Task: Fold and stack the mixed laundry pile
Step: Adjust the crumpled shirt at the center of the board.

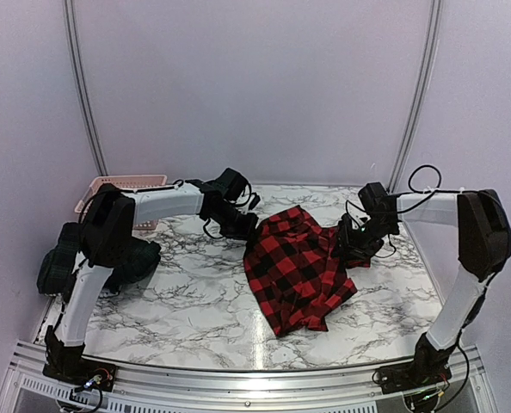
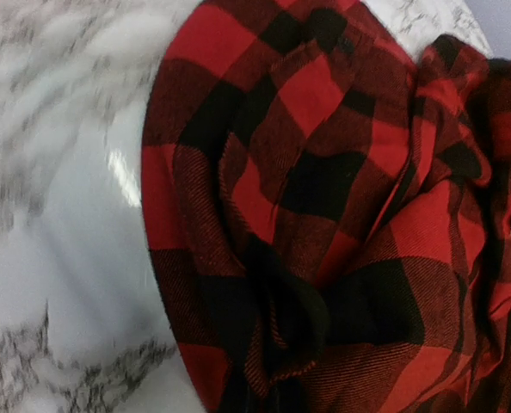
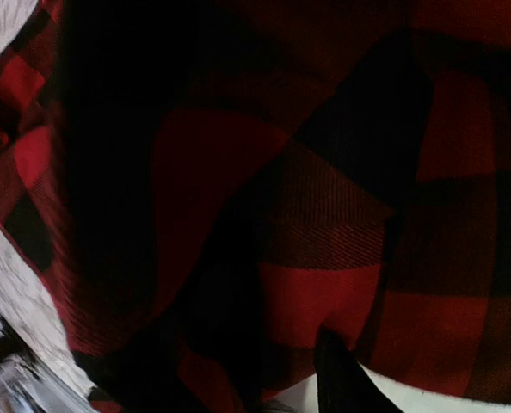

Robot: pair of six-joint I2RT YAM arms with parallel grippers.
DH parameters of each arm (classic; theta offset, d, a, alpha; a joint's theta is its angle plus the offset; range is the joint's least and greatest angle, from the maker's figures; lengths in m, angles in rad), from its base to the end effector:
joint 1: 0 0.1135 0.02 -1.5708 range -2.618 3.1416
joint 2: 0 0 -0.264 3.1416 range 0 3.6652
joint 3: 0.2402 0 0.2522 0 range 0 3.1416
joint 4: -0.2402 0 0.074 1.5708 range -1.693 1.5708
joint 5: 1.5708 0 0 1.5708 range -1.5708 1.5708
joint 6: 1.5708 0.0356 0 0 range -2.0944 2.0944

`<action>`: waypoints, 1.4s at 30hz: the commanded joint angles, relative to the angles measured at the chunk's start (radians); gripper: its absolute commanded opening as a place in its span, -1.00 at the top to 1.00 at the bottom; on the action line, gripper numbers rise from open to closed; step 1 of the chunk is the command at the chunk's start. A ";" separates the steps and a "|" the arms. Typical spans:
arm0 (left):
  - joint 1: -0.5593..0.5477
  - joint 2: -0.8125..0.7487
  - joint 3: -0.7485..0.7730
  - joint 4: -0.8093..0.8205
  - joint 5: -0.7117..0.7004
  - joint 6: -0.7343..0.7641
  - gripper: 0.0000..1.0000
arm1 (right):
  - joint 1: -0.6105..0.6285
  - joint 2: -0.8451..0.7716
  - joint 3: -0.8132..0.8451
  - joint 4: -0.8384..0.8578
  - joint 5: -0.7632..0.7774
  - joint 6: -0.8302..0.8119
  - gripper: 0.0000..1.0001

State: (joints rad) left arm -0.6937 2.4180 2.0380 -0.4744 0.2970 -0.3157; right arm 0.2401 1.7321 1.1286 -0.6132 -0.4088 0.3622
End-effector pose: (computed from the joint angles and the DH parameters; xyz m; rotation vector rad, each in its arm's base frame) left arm 0.4074 -0.3523 0.1717 0.6168 2.4676 -0.7923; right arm 0.3221 0.0934 0.1844 0.0682 2.8414 0.7130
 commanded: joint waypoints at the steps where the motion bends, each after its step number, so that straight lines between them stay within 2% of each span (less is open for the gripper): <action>1: -0.004 -0.214 -0.253 -0.004 0.011 0.024 1.00 | -0.001 0.076 0.069 0.032 0.029 -0.033 0.76; 2: -0.004 -0.267 -0.334 0.008 -0.008 0.023 1.00 | 0.000 0.093 0.088 0.028 0.040 -0.042 0.96; 3: -0.004 -0.329 -0.416 0.022 -0.032 0.015 1.00 | -0.001 0.108 0.109 0.024 0.048 -0.054 1.00; 7: -0.044 -0.595 -0.754 0.109 -0.100 -0.040 1.00 | -0.001 0.171 0.225 0.002 0.048 -0.092 1.00; 10: -0.164 -0.771 -0.965 0.129 -0.165 -0.050 1.00 | -0.002 0.230 0.340 -0.042 0.056 -0.128 1.00; 12: -0.266 -0.846 -1.085 0.129 -0.176 -0.063 1.00 | -0.004 0.237 0.358 -0.065 0.061 -0.156 1.00; 15: -0.354 -0.937 -1.228 0.129 -0.159 -0.145 0.82 | -0.011 0.186 0.292 -0.075 0.075 -0.194 1.00; 17: -0.360 -1.039 -1.285 0.131 -0.164 -0.172 0.59 | -0.012 0.142 0.224 -0.086 0.071 -0.229 1.00; 18: -0.358 -1.087 -1.288 0.129 -0.192 -0.168 0.33 | -0.012 0.119 0.188 -0.091 0.065 -0.244 1.00; 19: -0.350 -1.131 -1.282 0.122 -0.232 -0.161 -0.01 | -0.012 0.102 0.158 -0.096 0.049 -0.261 1.00; 21: -0.295 -1.183 -1.254 0.117 -0.290 -0.146 -0.48 | -0.012 0.079 0.113 -0.116 0.032 -0.293 1.00; 22: -0.247 -1.185 -1.234 0.118 -0.292 -0.140 -0.63 | -0.011 0.076 0.102 -0.131 0.028 -0.306 1.00; 24: -0.129 -1.139 -1.173 0.113 -0.268 -0.120 -0.78 | -0.012 0.077 0.101 -0.160 0.028 -0.312 1.00; 25: -0.090 -1.099 -1.128 0.108 -0.261 -0.101 -0.84 | -0.012 0.075 0.105 -0.163 0.022 -0.309 1.00; 26: -0.065 -1.049 -1.080 0.100 -0.262 -0.075 -0.90 | -0.013 0.075 0.119 -0.165 0.012 -0.303 0.88; 29: -0.029 -0.883 -0.927 0.068 -0.264 -0.014 -0.98 | -0.037 0.088 0.166 -0.153 -0.008 -0.266 -0.11; 30: -0.022 -0.835 -0.866 0.058 -0.256 -0.002 -0.98 | -0.057 0.098 0.185 -0.146 -0.020 -0.246 -0.34; 31: -0.014 -0.790 -0.824 0.049 -0.252 0.006 -0.98 | -0.083 0.110 0.211 -0.141 -0.033 -0.226 -0.48; 34: 0.003 -0.723 -0.752 0.043 -0.244 0.013 -0.98 | -0.146 0.146 0.302 -0.108 -0.059 -0.166 -0.62; 38: 0.040 -0.699 -0.715 0.042 -0.238 0.020 -0.98 | -0.162 0.267 0.485 -0.109 -0.022 -0.133 -0.62; 42: 0.084 -0.718 -0.727 0.042 -0.228 0.020 -0.98 | -0.143 0.385 0.645 -0.184 -0.078 -0.158 -0.31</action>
State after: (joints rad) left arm -0.6521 1.7206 1.2949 -0.3985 0.0540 -0.3164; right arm 0.0666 2.0212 1.6638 -0.7414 -0.4438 0.1951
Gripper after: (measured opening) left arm 0.989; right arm 0.715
